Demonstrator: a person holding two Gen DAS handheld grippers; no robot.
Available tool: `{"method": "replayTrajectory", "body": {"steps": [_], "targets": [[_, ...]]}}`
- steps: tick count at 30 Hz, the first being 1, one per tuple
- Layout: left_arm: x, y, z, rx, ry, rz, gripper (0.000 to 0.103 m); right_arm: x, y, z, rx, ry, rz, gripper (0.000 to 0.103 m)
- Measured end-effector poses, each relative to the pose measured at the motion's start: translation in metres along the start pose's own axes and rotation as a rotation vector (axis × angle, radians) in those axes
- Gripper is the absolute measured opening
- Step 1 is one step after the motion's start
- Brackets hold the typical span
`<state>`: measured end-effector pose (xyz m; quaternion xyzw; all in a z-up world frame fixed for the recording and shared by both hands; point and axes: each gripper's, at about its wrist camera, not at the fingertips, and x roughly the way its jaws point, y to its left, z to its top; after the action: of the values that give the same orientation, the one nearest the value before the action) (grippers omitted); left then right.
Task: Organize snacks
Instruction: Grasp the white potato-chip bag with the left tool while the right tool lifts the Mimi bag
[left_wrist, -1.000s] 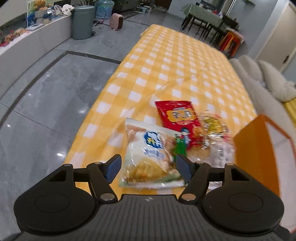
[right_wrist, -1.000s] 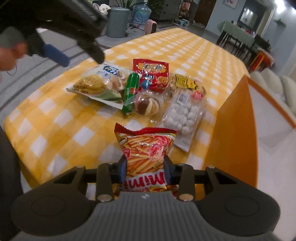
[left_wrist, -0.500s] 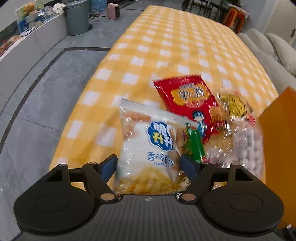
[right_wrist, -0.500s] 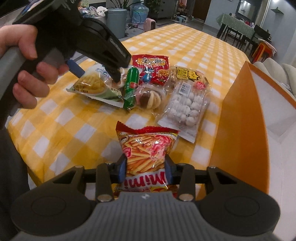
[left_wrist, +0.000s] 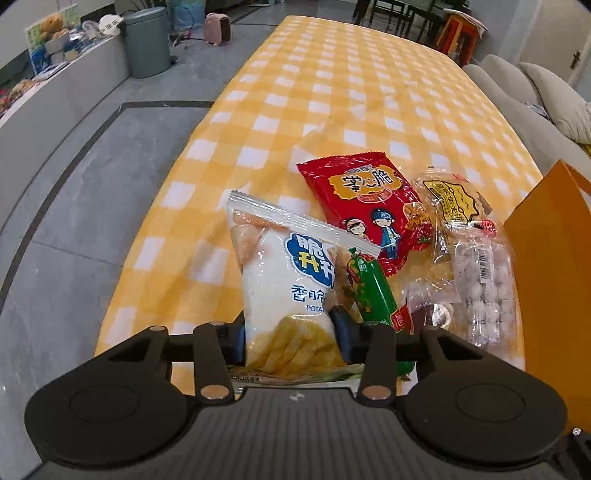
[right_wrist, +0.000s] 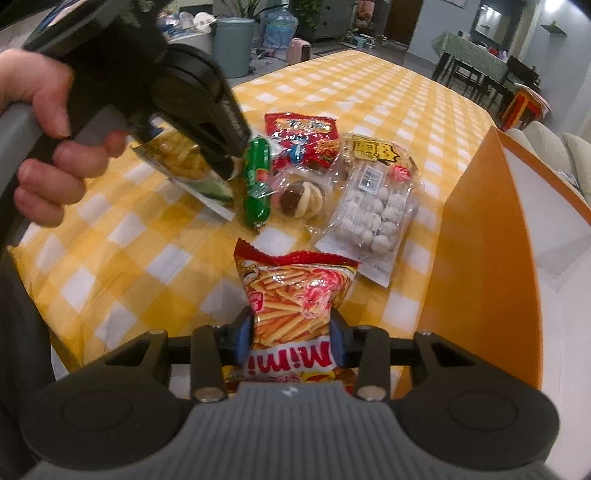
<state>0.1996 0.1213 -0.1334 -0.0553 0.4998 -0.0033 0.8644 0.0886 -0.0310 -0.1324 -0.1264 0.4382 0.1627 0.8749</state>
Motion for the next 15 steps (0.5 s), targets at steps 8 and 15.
{"method": "replayTrajectory", "body": {"steps": [8,15], "targets": [[-0.027,0.019,-0.007,-0.069,0.013,-0.018,0.047,-0.017,-0.008,0.004,0.089,-0.049,0.041,0.037],[-0.042,0.033,-0.011,-0.186,0.056,-0.129,0.047,-0.045,-0.018,0.009,0.154,-0.127,0.096,0.037]]}}
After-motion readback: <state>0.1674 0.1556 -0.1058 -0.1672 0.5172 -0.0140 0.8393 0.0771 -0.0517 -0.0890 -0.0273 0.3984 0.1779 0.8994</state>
